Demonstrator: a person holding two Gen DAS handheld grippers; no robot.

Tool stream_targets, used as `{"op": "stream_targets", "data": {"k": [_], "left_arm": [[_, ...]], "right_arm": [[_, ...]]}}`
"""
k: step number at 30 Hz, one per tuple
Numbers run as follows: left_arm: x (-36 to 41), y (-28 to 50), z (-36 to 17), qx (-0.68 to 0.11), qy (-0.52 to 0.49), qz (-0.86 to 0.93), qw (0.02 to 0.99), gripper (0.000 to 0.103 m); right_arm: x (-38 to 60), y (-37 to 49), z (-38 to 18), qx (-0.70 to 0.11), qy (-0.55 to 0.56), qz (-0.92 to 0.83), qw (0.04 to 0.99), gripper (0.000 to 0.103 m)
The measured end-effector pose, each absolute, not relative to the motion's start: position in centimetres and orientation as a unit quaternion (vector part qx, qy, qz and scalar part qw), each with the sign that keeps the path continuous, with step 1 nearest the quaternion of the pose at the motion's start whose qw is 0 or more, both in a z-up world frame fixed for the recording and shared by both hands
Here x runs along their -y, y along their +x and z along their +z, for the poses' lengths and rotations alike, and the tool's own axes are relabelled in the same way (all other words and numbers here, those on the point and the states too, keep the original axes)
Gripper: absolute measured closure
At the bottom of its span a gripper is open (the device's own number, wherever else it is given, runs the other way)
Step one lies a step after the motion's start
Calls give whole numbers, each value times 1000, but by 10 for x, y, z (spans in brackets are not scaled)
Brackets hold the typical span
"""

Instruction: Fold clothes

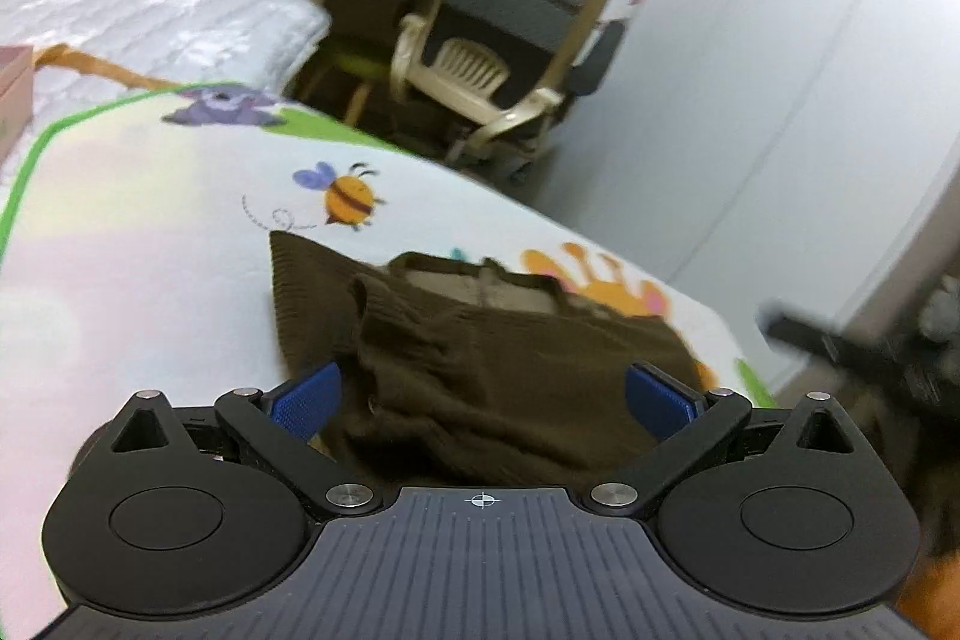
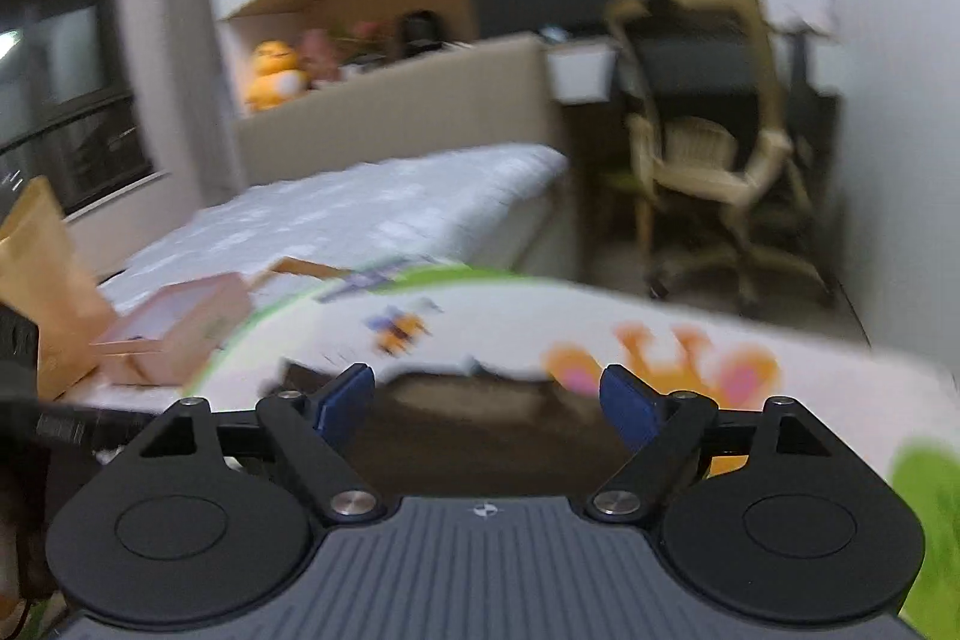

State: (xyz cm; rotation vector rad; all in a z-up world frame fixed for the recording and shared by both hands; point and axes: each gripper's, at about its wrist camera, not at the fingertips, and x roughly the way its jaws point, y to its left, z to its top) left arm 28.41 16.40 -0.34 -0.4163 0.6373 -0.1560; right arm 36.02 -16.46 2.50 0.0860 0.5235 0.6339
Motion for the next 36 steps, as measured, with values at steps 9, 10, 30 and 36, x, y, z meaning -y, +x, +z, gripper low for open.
{"op": "stream_targets", "data": {"k": [9,10,30,36], "left_arm": [[-158,309,-20,-333,-166,-32,928,22],[-157,309,-20,-331,-161,-31,929,24],[-163,300,-28,-352,-77,-16,933,66],[-194,311,-9,-368,-172,-26,914,37]], "right_arm": [[179,373,-18,-286,-22,252,924,20],[177,379,-20,-292,-26,247,924,20],[122,425,-42,-309,-185,224,906,14],[136,429,-19,-315,-133,239,909,12]]}}
